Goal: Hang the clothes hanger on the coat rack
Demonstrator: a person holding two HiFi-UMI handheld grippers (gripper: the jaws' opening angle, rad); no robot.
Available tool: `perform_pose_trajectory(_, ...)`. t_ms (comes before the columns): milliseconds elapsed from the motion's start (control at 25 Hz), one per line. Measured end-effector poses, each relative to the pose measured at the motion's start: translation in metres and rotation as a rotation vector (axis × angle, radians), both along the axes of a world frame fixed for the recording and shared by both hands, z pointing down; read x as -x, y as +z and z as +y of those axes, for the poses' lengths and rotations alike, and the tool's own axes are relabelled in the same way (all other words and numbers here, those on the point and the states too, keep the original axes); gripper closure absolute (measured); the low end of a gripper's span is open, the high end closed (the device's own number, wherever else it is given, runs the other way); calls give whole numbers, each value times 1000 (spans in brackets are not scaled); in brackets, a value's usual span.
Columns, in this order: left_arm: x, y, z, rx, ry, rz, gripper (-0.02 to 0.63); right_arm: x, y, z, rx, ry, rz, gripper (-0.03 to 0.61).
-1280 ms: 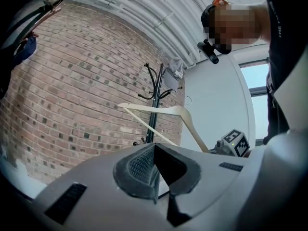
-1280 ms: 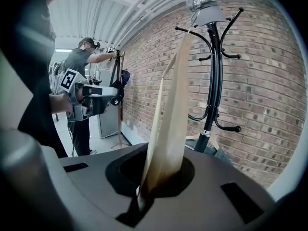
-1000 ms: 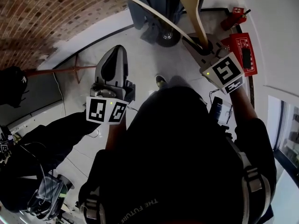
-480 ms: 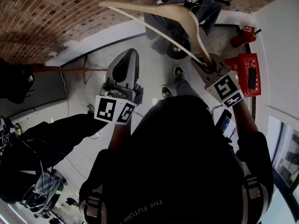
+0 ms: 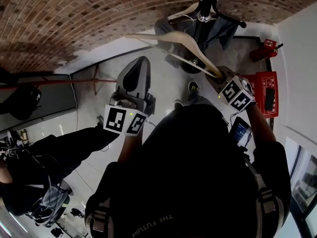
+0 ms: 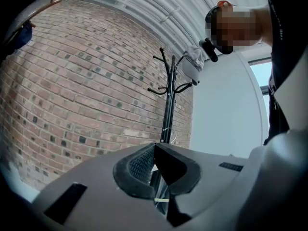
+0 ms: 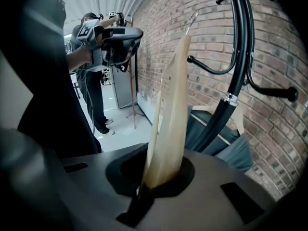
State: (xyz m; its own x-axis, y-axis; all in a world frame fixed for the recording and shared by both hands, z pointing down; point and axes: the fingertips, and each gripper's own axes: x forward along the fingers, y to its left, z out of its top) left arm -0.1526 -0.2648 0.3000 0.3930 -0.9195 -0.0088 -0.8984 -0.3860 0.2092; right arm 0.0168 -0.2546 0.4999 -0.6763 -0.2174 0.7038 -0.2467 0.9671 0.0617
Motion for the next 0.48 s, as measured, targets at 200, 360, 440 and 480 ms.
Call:
perform_pose_trajectory(200,-12,2,-30,3,26,-9,600,-22,32,-26,49,4,84,561)
perform_pose_trajectory(360,-23,1,-49,-4,46,-6,600,-36,46,-43,69,23,117,561)
perform_pose_trajectory(440,-28,1,-56,-5,57,-6,600,-42,53,-49,77,35,135,561)
perform_pose_trajectory(480,-30,2,-59,-4,61,-7,600,-44,57,-52,79,38,146,561)
